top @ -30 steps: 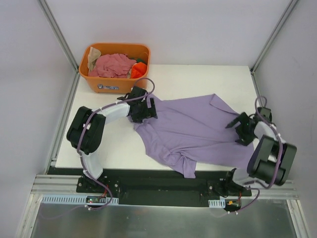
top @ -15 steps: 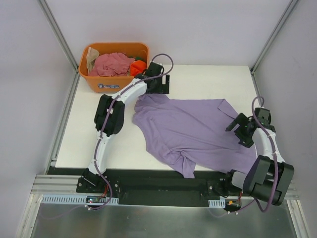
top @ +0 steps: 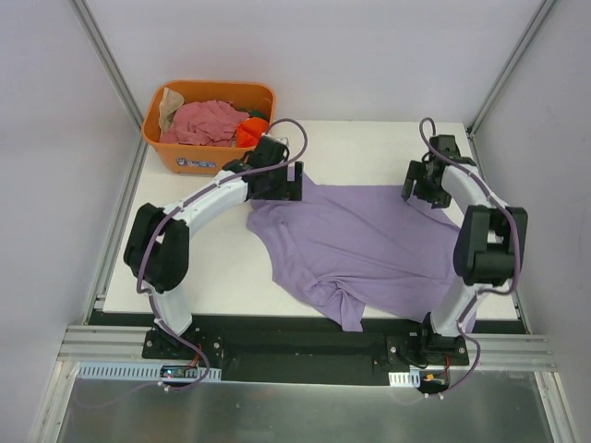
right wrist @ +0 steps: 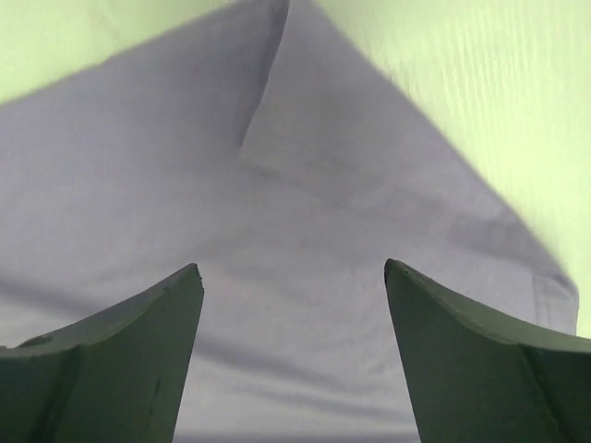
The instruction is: Fold and stack the t-shirts
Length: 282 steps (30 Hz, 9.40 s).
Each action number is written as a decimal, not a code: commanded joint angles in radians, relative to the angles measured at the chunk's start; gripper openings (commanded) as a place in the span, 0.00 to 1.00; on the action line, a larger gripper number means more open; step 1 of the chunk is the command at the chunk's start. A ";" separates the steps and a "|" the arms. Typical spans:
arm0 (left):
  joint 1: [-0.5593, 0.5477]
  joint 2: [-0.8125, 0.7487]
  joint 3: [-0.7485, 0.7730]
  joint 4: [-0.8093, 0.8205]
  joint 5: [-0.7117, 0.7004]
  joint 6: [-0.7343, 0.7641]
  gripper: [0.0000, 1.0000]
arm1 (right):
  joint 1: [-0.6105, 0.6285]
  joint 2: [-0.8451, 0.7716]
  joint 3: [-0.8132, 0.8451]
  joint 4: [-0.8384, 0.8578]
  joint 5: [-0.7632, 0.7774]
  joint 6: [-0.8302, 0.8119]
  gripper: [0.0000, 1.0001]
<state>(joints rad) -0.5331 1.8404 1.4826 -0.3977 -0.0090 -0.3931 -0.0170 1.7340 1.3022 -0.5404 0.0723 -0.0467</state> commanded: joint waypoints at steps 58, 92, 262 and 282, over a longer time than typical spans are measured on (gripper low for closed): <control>0.002 0.130 0.016 0.091 0.136 -0.052 0.99 | -0.123 -0.079 -0.167 -0.020 -0.223 0.148 0.96; 0.091 0.604 0.912 0.065 0.455 -0.011 0.99 | -0.192 0.115 0.277 -0.178 -0.177 0.087 0.96; -0.584 -0.406 -0.733 0.002 0.063 -0.510 0.49 | -0.311 -0.731 -0.607 0.013 -0.104 0.160 0.96; -0.585 -0.354 -0.558 -0.135 -0.120 -0.432 0.00 | -0.392 -0.769 -0.607 -0.105 0.107 0.277 0.96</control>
<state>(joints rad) -1.1072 1.5318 0.8612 -0.5102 -0.0891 -0.8951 -0.3534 0.9977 0.6899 -0.5678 0.0525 0.1566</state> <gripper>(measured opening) 0.004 0.965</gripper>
